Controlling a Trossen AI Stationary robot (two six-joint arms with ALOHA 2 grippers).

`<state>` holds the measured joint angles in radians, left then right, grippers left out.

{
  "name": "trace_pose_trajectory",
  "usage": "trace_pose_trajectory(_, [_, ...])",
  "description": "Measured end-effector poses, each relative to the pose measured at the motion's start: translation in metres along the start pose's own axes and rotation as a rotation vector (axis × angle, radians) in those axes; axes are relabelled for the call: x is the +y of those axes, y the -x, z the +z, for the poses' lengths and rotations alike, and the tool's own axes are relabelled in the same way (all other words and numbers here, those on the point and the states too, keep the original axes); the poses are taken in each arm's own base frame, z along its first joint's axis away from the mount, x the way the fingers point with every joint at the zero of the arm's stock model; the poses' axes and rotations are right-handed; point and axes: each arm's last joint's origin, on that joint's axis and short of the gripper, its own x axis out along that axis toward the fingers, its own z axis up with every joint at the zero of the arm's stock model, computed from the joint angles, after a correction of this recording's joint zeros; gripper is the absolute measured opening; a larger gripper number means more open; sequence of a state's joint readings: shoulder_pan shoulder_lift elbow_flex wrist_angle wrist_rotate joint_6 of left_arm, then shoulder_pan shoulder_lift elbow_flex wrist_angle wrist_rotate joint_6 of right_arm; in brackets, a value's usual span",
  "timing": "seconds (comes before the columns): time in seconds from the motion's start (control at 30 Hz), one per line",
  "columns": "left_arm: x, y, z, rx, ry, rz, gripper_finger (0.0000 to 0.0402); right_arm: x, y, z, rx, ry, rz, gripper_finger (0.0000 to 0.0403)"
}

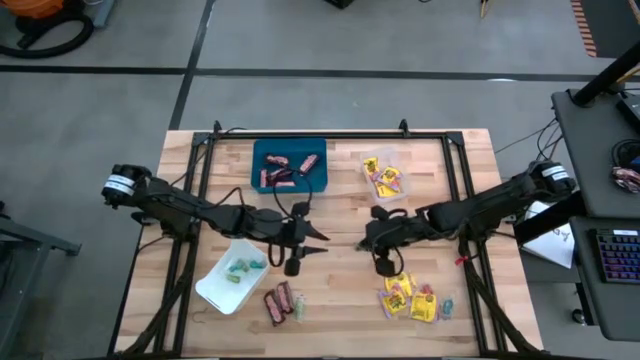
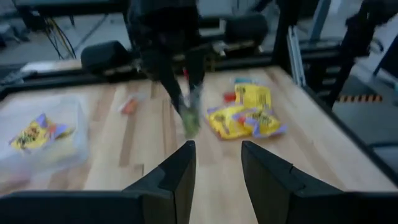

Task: Sort candy
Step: Put the green gummy into the white bin

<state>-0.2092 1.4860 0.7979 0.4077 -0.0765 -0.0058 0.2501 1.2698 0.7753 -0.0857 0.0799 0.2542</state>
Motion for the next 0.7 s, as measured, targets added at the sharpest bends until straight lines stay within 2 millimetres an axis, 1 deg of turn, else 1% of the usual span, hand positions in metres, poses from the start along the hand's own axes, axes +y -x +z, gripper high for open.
trace_pose_trajectory(0.07, [0.0,0.002,-0.005,-0.037,0.007,0.0,0.0114,0.002,-0.005,0.005,-0.055,0.046,0.013,0.0013])
trace_pose_trajectory(0.2, [0.001,0.005,-0.007,-0.126,0.026,-0.001,0.0114,0.005,-0.014,0.013,-0.165,0.125,0.04,0.0013])
trace_pose_trajectory(0.27, [0.001,0.006,-0.01,-0.137,0.033,-0.002,0.0114,0.006,-0.019,0.015,-0.2,0.154,0.049,0.0013])
trace_pose_trajectory(0.47, [0.001,0.006,-0.011,-0.146,0.045,-0.003,0.0114,0.005,-0.026,0.018,-0.254,0.193,0.059,0.0013])
trace_pose_trajectory(0.7, [0.001,0.004,-0.009,-0.164,0.043,-0.003,0.0114,0.005,-0.025,0.02,-0.267,0.197,0.059,0.0013])
